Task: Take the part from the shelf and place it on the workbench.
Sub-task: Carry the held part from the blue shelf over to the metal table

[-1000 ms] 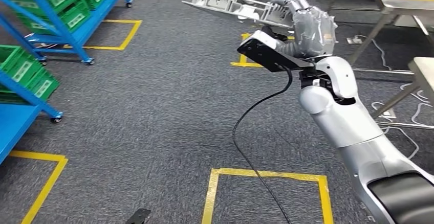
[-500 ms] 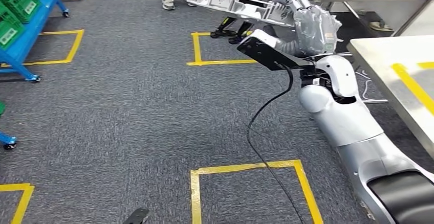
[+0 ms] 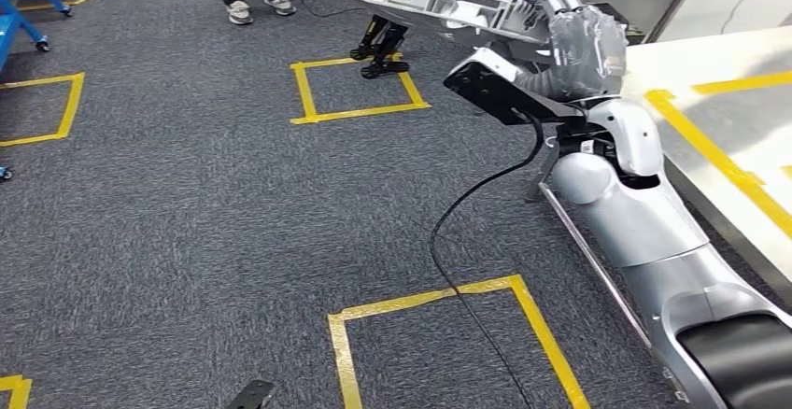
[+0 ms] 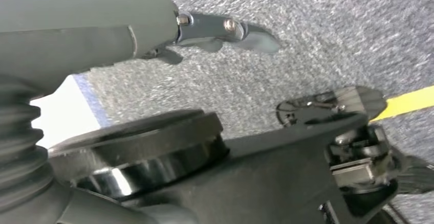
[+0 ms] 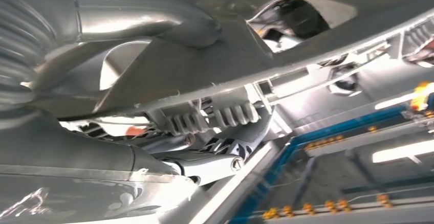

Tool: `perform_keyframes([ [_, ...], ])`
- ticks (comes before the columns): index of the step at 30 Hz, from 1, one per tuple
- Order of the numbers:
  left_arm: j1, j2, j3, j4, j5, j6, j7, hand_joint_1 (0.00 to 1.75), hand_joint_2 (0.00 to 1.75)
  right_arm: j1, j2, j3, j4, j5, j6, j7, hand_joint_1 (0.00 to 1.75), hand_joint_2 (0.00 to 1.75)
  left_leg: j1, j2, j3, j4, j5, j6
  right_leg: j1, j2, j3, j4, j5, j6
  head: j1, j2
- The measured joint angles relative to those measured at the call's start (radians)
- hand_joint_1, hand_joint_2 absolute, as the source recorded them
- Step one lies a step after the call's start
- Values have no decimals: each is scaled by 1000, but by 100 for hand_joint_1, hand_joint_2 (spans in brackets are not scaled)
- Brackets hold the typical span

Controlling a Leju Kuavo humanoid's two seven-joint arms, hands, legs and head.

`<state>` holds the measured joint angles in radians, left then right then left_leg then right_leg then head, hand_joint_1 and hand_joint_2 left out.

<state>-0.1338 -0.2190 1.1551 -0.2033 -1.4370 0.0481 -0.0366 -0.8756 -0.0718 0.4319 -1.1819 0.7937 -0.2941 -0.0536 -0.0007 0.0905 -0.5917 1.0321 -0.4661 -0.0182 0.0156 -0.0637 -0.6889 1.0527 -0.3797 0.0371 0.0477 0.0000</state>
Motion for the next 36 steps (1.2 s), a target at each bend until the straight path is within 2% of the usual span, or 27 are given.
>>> perform_keyframes([
  [1,0,0,0,0,0,0,0,0,175,1,-1,-1,0,0,0,0,175,175,0,12,3,-3,-2,-5,-1,13,-2,-1,2,-7,-1,0],
  [2,-1,0,0,0,0,0,0,0,175,1,-2,-2,-1,1,0,0,175,175,2,12,5,-1,-8,-9,-2,26,-1,-4,3,-12,-1,0],
  [4,-2,-1,0,0,0,0,0,0,175,1,-2,-4,-2,1,0,2,175,175,5,-22,-14,47,-42,-15,-6,51,1,-11,8,-24,-4,0],
  [6,-1,-1,0,0,1,0,0,0,175,5,-1,-3,-2,1,0,1,175,175,6,-71,-77,168,-97,-16,-10,77,2,-15,9,-31,-9,0],
  [7,0,-1,0,0,1,0,0,0,175,8,-1,-2,-2,1,0,1,175,175,6,-81,-112,228,-114,-16,-10,90,2,-15,9,-33,-10,0],
  [8,0,0,0,0,2,0,-1,0,175,10,-1,-2,-1,1,0,1,175,175,7,-85,-137,263,-116,-18,-11,104,3,-15,9,-33,-11,0],
  [9,-1,0,1,0,2,0,-1,0,175,12,-1,-2,-1,2,0,1,175,175,8,-87,-145,264,-97,-19,-12,118,3,-14,9,-32,-11,0],
  [10,-1,1,1,0,2,0,-1,0,175,12,-1,-2,-1,4,0,1,175,175,10,-90,-136,230,-64,-21,-14,132,4,-13,9,-31,-11,0],
  [11,-2,1,1,0,2,0,-1,0,175,11,0,-2,-1,5,0,1,175,175,13,-100,-114,173,-23,-24,-17,146,4,-12,9,-28,-11,0],
  [12,-2,1,1,0,2,0,-1,0,175,8,0,-2,-1,6,0,1,175,175,19,-122,-87,111,11,-27,-18,160,2,-8,8,-22,-11,0],
  [14,-1,0,1,1,2,0,-1,0,175,2,0,-2,-1,9,-1,1,175,175,26,-159,-51,28,33,-24,-22,183,-7,-1,9,-9,-12,0],
  [15,-2,0,1,1,2,0,-1,0,175,0,0,-2,-1,11,-1,2,175,175,26,-165,-45,15,29,-19,-24,193,-11,-2,11,-2,-13,0],
  [16,-2,0,1,1,2,0,-1,0,175,-1,-1,-3,-1,13,-1,2,175,175,25,-157,-43,11,27,-10,-27,202,-13,-4,13,4,-13,0],
  [17,-3,0,1,1,2,0,-1,0,175,-1,-3,-4,-1,15,-2,2,175,175,24,-147,-42,10,29,-3,-27,197,-16,-5,14,9,-14,0],
  [19,-3,-1,1,1,2,0,-1,0,175,-2,-7,-5,-1,17,-2,3,175,175,24,-125,-38,8,31,11,-23,150,-36,33,-9,18,-6,0],
  [21,-1,-1,1,1,1,0,-1,0,175,-2,-7,-4,-1,18,-2,4,175,175,20,-103,-36,8,29,20,-20,93,-90,149,-67,23,2,0],
  [22,0,0,1,1,1,0,-1,0,175,-1,-7,-4,-1,18,-2,4,175,175,18,-91,-35,8,27,23,-21,80,-120,213,-93,25,2,0],
  [23,1,0,1,1,1,0,-1,0,175,1,-7,-3,-1,19,-2,4,175,175,16,-78,-35,8,26,25,-23,75,-140,257,-107,26,2,0],
  [24,1,0,1,1,1,0,-1,0,175,2,-7,-4,-1,19,-2,5,175,175,14,-66,-34,8,25,25,-24,71,-142,265,-102,25,3,0],
  [25,1,1,1,1,1,0,-1,0,175,3,-8,-4,-1,20,-2,5,175,175,13,-56,-32,8,23,25,-24,67,-124,234,-82,24,2,0],
  [26,1,1,1,1,1,0,-1,0,175,3,-8,-4,-1,20,-2,5,175,175,12,-45,-29,8,21,23,-23,54,-90,176,-53,22,3,0],
  [28,1,1,1,1,1,0,-1,0,175,1,-8,-4,-2,22,-2,6,175,175,7,-27,-23,9,14,15,-15,10,-20,56,-16,15,2,0],
  [29,1,1,1,1,1,0,-1,0,175,0,-8,-4,-2,22,-2,6,175,175,4,-17,-20,9,11,10,-10,-4,-1,22,-10,10,1,0],
  [30,1,1,1,1,1,0,-2,0,175,-1,-8,-4,-2,23,-2,6,175,175,1,-8,-19,8,10,6,-5,-7,4,9,-12,5,0,0],
  [32,1,0,1,1,1,0,-1,0,175,-2,-9,-5,-2,24,-2,7,175,175,2,8,-15,5,6,-3,-5,19,3,3,-7,-7,0,0],
  [34,0,-1,1,1,1,0,-1,0,175,-5,-10,-6,-1,26,-2,8,175,175,7,-17,-23,29,-15,-12,-9,44,6,-5,-2,-19,-2,0],
  [36,0,-1,1,1,1,0,-1,0,175,-7,-8,-4,1,28,-1,9,175,175,9,-64,-72,128,-64,-17,-14,68,8,-9,0,-27,-8,0],
])
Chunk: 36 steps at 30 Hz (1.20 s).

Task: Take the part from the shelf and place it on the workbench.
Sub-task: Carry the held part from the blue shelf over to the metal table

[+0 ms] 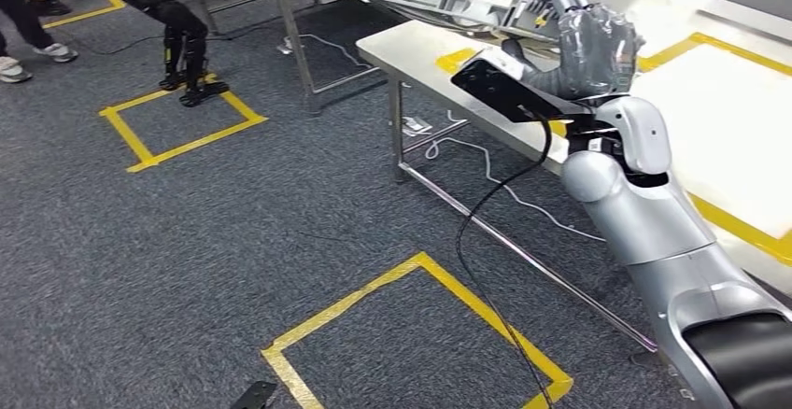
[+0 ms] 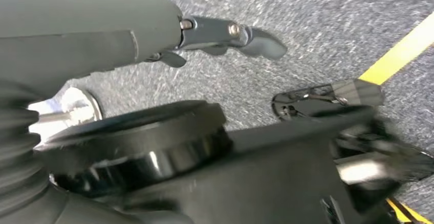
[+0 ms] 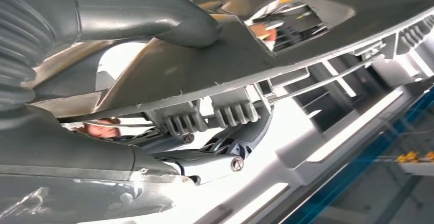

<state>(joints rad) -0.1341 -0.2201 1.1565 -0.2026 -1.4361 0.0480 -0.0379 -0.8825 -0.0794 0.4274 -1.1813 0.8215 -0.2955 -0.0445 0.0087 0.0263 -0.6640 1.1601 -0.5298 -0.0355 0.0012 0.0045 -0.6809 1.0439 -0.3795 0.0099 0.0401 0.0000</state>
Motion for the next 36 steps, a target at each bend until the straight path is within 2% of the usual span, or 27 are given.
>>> perform_keyframes([
  [2,1,0,1,0,1,0,0,0,175,1,2,2,3,2,0,0,175,175,0,-17,-66,114,-36,-3,-2,27,0,0,0,-3,-4,0],
  [3,0,1,1,0,1,0,0,0,175,1,2,3,5,3,0,0,175,175,0,-19,-83,135,-31,-5,-3,40,1,0,0,-3,-3,0],
  [4,-1,1,2,0,2,0,0,0,175,1,2,3,7,4,1,0,175,175,1,-21,-81,120,-7,-5,-4,54,1,0,1,-2,-3,0],
  [5,-2,1,2,0,1,0,0,0,175,0,2,3,8,4,1,0,175,175,3,-26,-64,76,27,-7,-7,68,2,0,1,1,-3,0],
  [7,-1,1,2,0,1,0,0,0,175,-2,2,3,9,4,1,1,175,175,14,-66,-10,-43,84,-10,-11,96,-3,6,1,11,-4,0],
  [9,0,1,2,0,1,0,0,0,175,-6,2,3,10,5,1,0,175,175,19,-98,21,-108,96,-5,-13,119,-12,8,3,26,-6,0],
  [11,-1,2,2,0,1,0,0,0,175,-8,1,1,11,6,1,1,175,175,16,-85,25,-115,93,11,-17,134,-19,3,8,39,-9,0],
  [12,-2,2,2,0,1,1,0,0,175,-8,0,0,11,6,1,1,175,175,15,-74,27,-117,94,19,-17,120,-24,7,5,44,-9,0],
  [13,-2,2,2,0,1,2,0,0,175,-9,0,0,12,6,0,1,175,175,15,-63,29,-118,96,26,-15,95,-34,25,-5,47,-5,0],
  [15,-1,2,2,0,0,3,0,0,175,-10,0,0,13,6,0,1,175,175,11,-42,32,-119,95,36,-11,30,-79,123,-57,51,2,0],
  [17,1,3,2,0,0,4,0,0,175,-10,1,1,15,6,0,1,175,175,7,-19,34,-119,92,41,-12,7,-137,248,-109,54,5,0],
  [18,1,4,2,0,0,4,0,0,175,-10,1,2,17,6,0,1,175,175,5,-8,34,-119,91,42,-12,4,-150,278,-115,54,6,0],
  [19,2,4,2,0,0,4,0,0,175,-10,1,1,18,6,0,1,175,175,4,3,36,-119,90,42,-12,2,-144,269,-104,53,6,0],
  [20,1,4,2,0,0,4,0,0,175,-10,1,1,19,6,0,1,175,175,3,14,38,-119,88,42,-11,-3,-118,223,-78,51,6,0],
  [22,1,4,2,0,-1,5,0,0,175,-10,1,1,20,6,0,2,175,175,-2,32,45,-118,81,35,-3,-42,-43,92,-29,43,6,0],
  [23,1,4,2,0,-1,5,1,0,175,-11,1,1,20,6,0,2,175,175,-5,41,47,-117,78,31,3,-59,-16,46,-16,38,5,0],
  [24,2,4,2,0,-1,5,1,0,175,-11,2,1,20,6,0,2,175,175,-8,50,50,-117,75,27,8,-70,-4,22,-13,33,4,0],
  [26,2,4,2,0,-1,5,2,0,175,-11,1,0,20,6,0,2,175,175,-9,69,54,-121,73,18,12,-51,-4,16,-13,21,3,0],
  [27,2,3,2,0,0,5,3,0,175,-12,0,-1,20,6,0,3,175,175,-6,64,56,-120,70,12,10,-39,-3,12,-11,15,4,0],
  [29,2,2,2,0,0,5,3,0,175,-12,-2,-2,20,6,0,5,175,175,-1,27,38,-79,40,3,4,-15,1,3,-5,2,2,0],
  [30,2,3,2,0,0,5,4,0,175,-12,-1,-2,21,6,0,5,175,175,1,3,13,-30,15,0,1,-3,2,2,-4,-2,0,0],
  [31,4,3,2,0,0,5,4,0,175,-11,0,-1,21,6,0,5,175,175,1,-11,-20,32,-13,-2,0,10,2,1,-4,-5,-2,0],
  [32,4,3,2,0,1,5,3,0,175,-10,1,0,22,6,0,4,175,175,1,-17,-54,91,-33,-4,-1,24,2,1,-4,-6,-3,0],
  [33,3,3,3,0,2,5,3,0,175,-8,1,0,24,6,0,4,175,175,1,-19,-77,129,-38,-5,-1,37,3,1,-5,-7,-3,0],
  [34,2,4,3,0,2,5,3,0,175,-6,1,0,25,6,0,4,175,175,2,-20,-85,134,-24,-5,-2,52,3,2,-4,-6,-3,0],
  [35,1,4,3,0,2,5,3,0,175,-5,1,0,26,6,0,4,175,175,2,-24,-75,104,6,-5,-3,66,4,2,-4,-5,-3,0],
  [36,1,4,3,0,2,5,3,0,175,-5,1,0,26,6,0,4,175,175,5,-34,-51,50,43,-5,-5,81,4,2,-4,-2,-3,0],
])
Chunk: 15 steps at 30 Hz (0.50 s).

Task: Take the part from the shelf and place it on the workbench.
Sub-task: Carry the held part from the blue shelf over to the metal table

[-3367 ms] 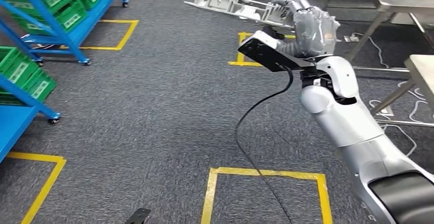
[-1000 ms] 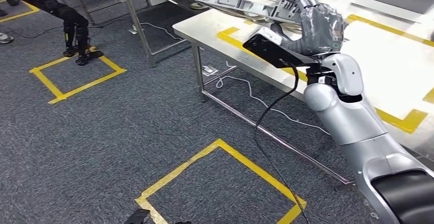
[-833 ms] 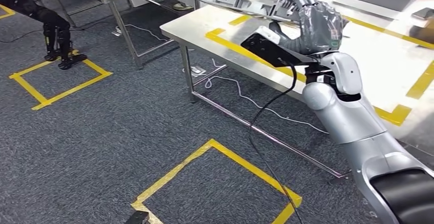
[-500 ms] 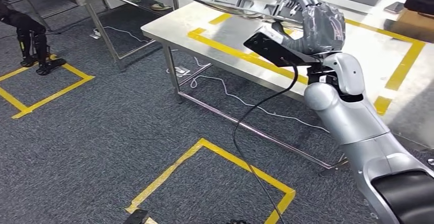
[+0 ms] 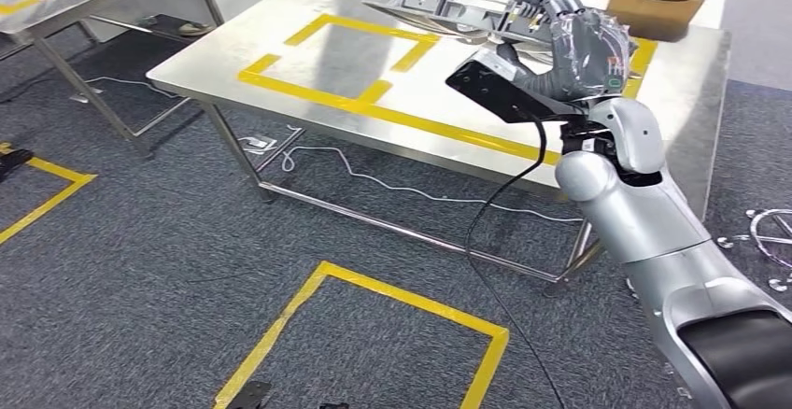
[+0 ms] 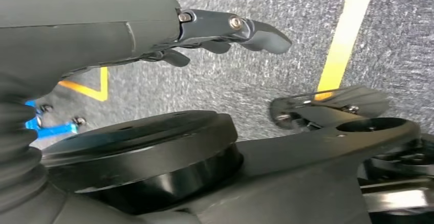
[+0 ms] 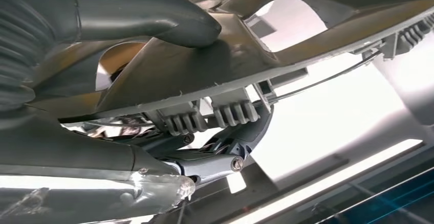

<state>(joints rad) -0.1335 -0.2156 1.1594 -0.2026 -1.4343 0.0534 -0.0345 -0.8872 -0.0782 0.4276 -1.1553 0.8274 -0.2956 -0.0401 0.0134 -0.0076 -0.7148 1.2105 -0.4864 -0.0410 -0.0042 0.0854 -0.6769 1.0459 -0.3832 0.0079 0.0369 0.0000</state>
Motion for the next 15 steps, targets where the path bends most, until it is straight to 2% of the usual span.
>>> perform_keyframes([
  [1,1,0,0,0,0,0,0,0,175,0,0,0,0,0,0,0,175,175,4,-25,28,-60,32,-1,-1,14,-2,2,0,5,0,0],
  [2,2,0,0,0,0,0,1,0,175,-2,0,0,0,0,0,0,175,175,9,-49,53,-115,49,-1,-2,27,-7,5,1,11,0,0],
  [4,4,0,0,0,0,0,2,0,175,-2,0,0,0,0,-1,0,175,175,13,-79,75,-165,52,5,-6,51,-17,6,5,26,-2,0],
  [5,4,-1,0,0,0,0,2,0,175,-2,-1,-1,0,0,-1,0,175,175,12,-71,78,-172,49,11,-9,62,-21,3,9,33,-2,0],
  [6,3,0,0,0,0,0,2,0,175,-2,-2,-2,0,0,-1,0,175,175,10,-60,79,-174,52,18,-12,61,-25,1,10,39,-3,0],
  [7,3,0,0,0,0,0,2,0,175,-2,-4,-2,0,-1,-1,0,175,175,9,-49,82,-176,53,25,-10,43,-31,9,4,43,-1,0],
  [8,4,-1,1,0,0,0,2,0,175,-2,-5,-2,0,-2,-1,0,175,175,9,-37,84,-178,54,32,-7,15,-45,35,-11,45,3,0],
  [10,6,0,1,0,0,0,2,0,175,-1,-4,-1,1,-2,-3,-3,175,175,6,-13,88,-180,52,40,-3,-49,-97,147,-66,48,9,0],
  [11,8,0,1,0,0,0,2,0,175,0,-4,0,1,-1,-4,-4,175,175,4,-3,89,-180,51,43,-4,-64,-128,212,-92,50,9,0],
  [12,9,1,1,0,0,0,2,0,175,2,-4,0,1,1,-7,-6,175,175,3,6,90,-180,49,44,-5,-72,-150,259,-106,52,9,0],
  [13,9,1,1,0,0,0,2,0,175,4,-4,1,1,4,-11,-8,175,175,3,13,91,-180,48,43,-6,-76,-156,273,-103,53,10,0],
  [14,10,1,2,0,0,1,2,0,175,5,-4,0,1,7,-15,-8,175,175,3,18,93,-180,47,42,-8,-79,-140,248,-84,54,10,0],
  [15,10,1,2,0,0,1,2,0,175,5,-4,0,1,11,-18,-8,175,175,4,22,95,-180,45,39,-8,-82,-107,189,-55,55,10,0],
])
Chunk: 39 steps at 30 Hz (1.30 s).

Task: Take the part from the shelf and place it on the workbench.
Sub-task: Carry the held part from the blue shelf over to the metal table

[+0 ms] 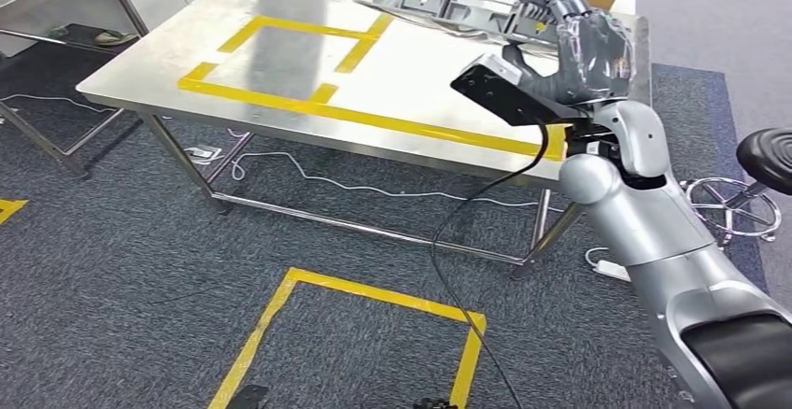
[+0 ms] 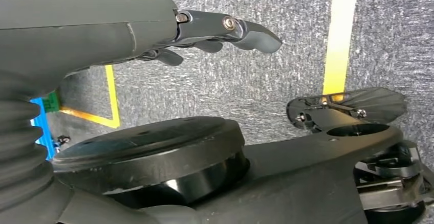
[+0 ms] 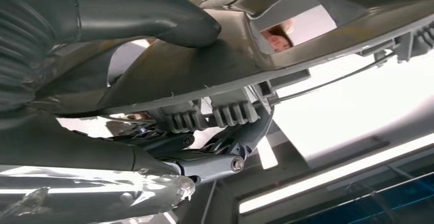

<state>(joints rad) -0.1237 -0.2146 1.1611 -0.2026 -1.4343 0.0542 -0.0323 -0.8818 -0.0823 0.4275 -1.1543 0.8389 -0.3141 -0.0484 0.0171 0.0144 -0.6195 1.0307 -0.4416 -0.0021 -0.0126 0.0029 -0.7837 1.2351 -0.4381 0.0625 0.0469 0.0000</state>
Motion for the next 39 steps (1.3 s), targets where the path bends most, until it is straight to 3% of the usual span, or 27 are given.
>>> perform_keyframes([
  [2,0,1,0,0,0,0,0,0,175,0,-1,-1,-1,7,-4,1,175,175,-3,5,4,1,-5,-9,1,-10,74,-126,39,-2,-1,0],
  [4,0,2,0,0,0,0,1,0,175,0,-1,0,-1,11,-7,1,175,175,-8,7,5,1,-6,-13,3,-15,105,-179,44,-6,-4,0],
  [8,1,3,1,0,0,0,2,0,175,-1,-3,-1,-2,12,-9,2,175,175,-9,9,8,-9,0,1,3,-5,103,-184,49,-9,-6,0],
  [16,-1,5,1,0,-3,0,5,0,175,-11,-3,0,2,12,1,2,175,175,-7,15,14,-24,8,-31,8,-3,101,-184,50,-25,-6,0],
  [29,-2,7,1,0,-9,0,7,0,175,-19,-2,1,12,10,7,2,175,175,-9,15,13,-24,10,-32,5,-4,104,-189,57,-26,-6,0],
  [39,-8,8,1,0,-15,1,16,0,175,-23,32,24,37,19,17,1,175,175,-9,15,13,-24,11,-32,5,-5,104,-189,57,-25,-6,0],
])
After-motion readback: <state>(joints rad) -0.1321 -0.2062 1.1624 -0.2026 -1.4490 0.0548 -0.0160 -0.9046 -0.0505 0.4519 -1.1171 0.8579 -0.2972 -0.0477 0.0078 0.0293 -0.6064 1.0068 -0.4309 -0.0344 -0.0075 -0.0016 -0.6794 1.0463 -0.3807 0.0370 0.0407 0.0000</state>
